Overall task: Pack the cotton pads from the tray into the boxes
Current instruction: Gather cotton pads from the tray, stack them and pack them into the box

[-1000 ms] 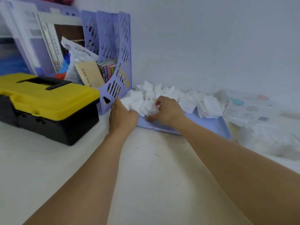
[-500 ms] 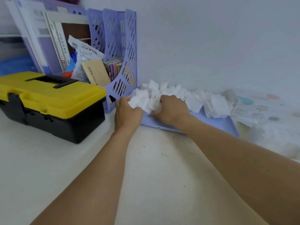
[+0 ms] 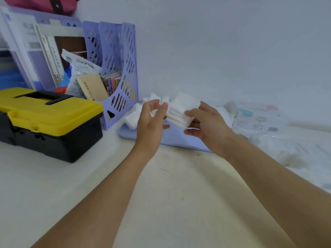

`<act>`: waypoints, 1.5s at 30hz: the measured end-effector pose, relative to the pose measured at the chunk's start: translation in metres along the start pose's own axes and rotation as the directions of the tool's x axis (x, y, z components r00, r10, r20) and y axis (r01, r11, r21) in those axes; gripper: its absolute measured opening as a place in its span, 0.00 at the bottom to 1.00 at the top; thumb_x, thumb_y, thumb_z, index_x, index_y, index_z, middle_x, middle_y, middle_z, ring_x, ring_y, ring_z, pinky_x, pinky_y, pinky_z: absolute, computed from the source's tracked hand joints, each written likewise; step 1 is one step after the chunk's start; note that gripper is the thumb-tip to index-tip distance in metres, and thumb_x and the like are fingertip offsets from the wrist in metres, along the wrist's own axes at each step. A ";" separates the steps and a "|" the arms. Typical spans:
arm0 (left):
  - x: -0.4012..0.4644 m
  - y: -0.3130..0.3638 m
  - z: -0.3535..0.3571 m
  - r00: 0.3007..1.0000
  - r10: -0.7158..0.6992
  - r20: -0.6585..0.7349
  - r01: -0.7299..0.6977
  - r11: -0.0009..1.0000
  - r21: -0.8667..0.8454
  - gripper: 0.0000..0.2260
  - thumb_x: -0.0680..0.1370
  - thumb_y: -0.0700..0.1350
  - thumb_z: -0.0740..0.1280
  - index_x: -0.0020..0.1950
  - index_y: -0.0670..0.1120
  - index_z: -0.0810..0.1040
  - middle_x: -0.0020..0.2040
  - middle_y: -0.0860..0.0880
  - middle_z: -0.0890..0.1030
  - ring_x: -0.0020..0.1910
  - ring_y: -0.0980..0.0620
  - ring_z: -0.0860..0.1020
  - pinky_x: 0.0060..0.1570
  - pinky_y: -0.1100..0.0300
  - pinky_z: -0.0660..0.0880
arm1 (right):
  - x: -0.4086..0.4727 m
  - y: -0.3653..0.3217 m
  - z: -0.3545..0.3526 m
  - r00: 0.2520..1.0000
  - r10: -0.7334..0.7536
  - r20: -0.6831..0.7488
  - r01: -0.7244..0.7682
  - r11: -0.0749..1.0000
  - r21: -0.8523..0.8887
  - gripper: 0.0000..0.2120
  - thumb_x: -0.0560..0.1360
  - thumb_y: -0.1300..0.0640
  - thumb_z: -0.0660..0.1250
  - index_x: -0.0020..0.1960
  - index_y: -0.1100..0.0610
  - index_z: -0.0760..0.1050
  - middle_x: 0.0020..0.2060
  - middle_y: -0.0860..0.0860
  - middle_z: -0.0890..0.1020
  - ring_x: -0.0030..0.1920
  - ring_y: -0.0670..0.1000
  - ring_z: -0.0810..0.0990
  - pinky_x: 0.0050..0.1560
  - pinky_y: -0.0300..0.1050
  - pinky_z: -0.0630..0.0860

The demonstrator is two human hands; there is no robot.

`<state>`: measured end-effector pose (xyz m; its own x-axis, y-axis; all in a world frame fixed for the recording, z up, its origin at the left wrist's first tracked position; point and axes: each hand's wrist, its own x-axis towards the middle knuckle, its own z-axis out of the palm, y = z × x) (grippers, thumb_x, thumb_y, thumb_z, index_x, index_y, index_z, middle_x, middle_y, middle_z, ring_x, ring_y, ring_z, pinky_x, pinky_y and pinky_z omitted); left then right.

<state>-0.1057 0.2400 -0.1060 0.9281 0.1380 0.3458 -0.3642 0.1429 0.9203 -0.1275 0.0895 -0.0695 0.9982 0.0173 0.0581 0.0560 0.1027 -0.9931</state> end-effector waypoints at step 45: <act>-0.086 0.007 0.125 0.791 -0.364 0.491 0.549 0.777 -0.308 0.13 0.84 0.41 0.61 0.66 0.40 0.78 0.59 0.42 0.84 0.58 0.46 0.83 0.54 0.54 0.82 | -0.097 0.002 -0.122 0.851 -0.257 -0.458 0.195 0.964 -0.178 0.05 0.74 0.60 0.76 0.44 0.57 0.79 0.40 0.58 0.86 0.39 0.51 0.84 0.41 0.45 0.83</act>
<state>-0.1787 0.1062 -0.1068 0.9050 -0.4245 0.0283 0.2025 0.4883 0.8488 -0.2209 -0.0337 -0.0899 0.8455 -0.4675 0.2581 0.2530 -0.0748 -0.9646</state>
